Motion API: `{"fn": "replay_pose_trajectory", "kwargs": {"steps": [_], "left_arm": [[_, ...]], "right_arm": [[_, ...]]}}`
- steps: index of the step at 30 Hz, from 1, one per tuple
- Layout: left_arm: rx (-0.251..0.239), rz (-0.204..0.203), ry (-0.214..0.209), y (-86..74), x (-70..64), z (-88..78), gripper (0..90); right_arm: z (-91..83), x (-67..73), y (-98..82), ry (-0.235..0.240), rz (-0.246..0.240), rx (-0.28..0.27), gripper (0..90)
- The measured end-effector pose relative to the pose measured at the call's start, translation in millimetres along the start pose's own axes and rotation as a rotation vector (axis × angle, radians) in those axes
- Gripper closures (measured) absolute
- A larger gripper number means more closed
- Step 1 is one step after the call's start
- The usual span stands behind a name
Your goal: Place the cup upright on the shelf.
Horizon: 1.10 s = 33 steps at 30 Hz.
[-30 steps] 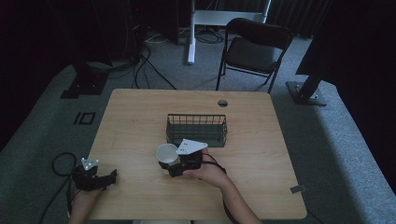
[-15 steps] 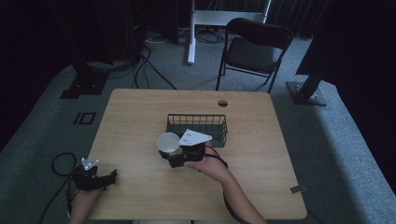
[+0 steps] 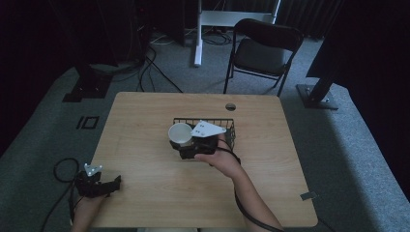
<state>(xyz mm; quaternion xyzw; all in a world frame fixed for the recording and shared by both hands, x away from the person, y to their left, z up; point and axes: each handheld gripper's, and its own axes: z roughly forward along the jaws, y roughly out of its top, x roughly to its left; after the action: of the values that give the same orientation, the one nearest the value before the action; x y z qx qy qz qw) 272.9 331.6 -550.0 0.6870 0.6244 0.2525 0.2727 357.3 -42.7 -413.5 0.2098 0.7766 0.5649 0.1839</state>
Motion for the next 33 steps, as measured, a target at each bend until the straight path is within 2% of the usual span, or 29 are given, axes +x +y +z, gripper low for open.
{"fn": "replay_pose_trajectory", "kwargs": {"steps": [5,10,18,25,28,33], "left_arm": [[0.0,0.0,0.0,0.0,0.0,0.0,0.9],[0.001,0.001,0.001,0.0,0.0,0.0,0.9],[0.001,-0.001,0.0,0.0,-0.1,-0.1,1.0],[0.002,0.0,0.0,0.0,0.0,-0.1,0.9],[0.002,0.0,0.0,0.0,0.0,-0.1,0.9],[0.002,0.0,0.0,0.0,0.0,-0.1,0.9]], "right_arm": [[-8.8,-21.0,11.0,-0.071,0.006,-0.013,19.9],[-14.4,-40.2,13.9,-0.137,0.036,-0.021,19.9],[-15.0,-64.5,8.1,-0.219,0.08,-0.006,19.9],[-8.7,-81.4,-6.5,-0.288,0.114,0.026,19.9],[-5.1,-85.6,-13.7,-0.29,0.14,0.037,19.9],[3.1,-85.4,-25.0,-0.288,0.128,0.073,19.9]]}}
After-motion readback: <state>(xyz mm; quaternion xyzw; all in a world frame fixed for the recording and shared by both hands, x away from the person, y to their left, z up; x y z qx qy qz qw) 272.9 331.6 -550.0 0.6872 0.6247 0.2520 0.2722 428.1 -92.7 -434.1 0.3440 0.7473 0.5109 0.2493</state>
